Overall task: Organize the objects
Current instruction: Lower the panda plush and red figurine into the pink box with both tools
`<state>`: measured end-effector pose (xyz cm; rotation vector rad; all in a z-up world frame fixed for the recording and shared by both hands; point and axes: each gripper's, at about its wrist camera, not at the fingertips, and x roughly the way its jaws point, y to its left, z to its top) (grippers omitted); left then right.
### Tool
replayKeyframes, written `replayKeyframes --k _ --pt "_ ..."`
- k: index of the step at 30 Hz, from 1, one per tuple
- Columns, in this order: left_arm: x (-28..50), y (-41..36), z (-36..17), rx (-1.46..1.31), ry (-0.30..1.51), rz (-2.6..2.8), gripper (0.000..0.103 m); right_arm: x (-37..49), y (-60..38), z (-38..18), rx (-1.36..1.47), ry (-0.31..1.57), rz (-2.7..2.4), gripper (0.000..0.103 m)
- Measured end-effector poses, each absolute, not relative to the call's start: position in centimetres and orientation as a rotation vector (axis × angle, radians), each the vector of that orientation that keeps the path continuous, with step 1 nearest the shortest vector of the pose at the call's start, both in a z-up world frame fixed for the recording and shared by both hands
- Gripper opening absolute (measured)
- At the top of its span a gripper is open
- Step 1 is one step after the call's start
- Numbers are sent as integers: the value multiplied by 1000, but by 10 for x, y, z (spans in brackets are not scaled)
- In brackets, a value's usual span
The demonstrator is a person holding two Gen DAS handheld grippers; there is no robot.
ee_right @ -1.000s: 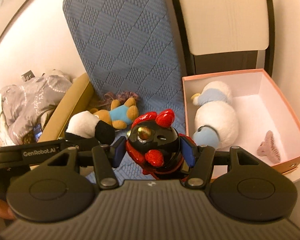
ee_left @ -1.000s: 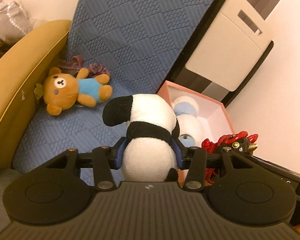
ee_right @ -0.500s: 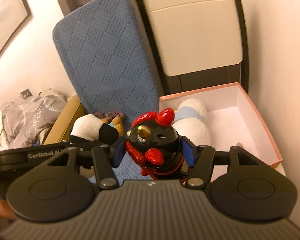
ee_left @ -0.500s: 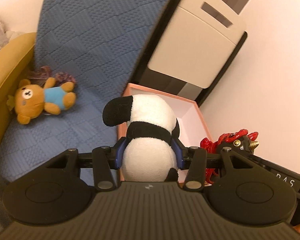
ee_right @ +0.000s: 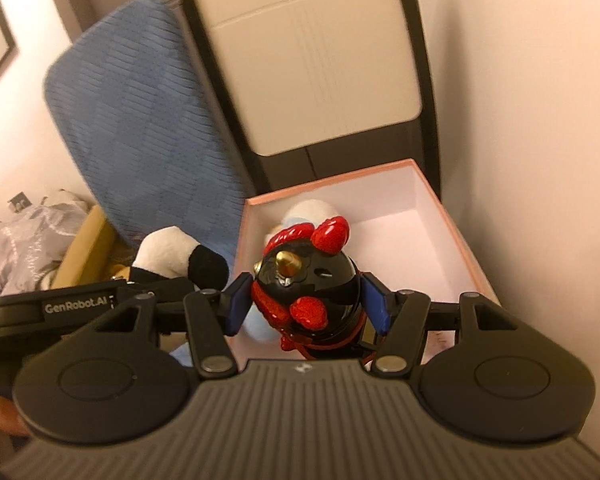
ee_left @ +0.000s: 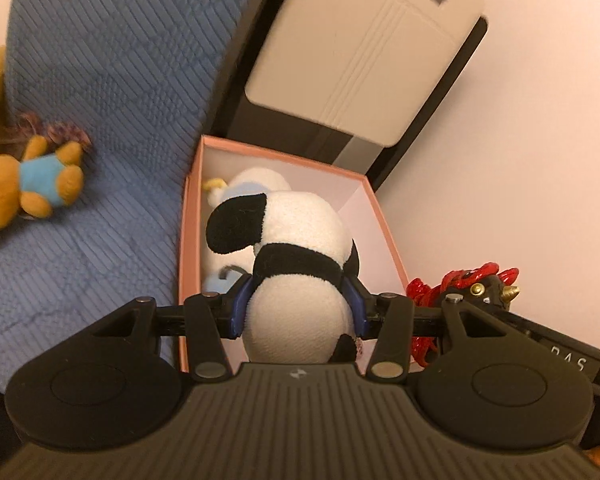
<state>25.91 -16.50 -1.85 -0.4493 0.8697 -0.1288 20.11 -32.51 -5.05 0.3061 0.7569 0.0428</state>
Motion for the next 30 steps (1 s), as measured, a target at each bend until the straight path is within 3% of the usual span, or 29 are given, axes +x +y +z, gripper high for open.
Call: replayKeyframes --k 16,30 --pt "331 -222 -119 -467 1090 -169 54 260 -384 -154 353 957 -9 61" --pt "358 -241 -153 -437 1159 -189 55 283 -405 -199 360 1048 -23 62"
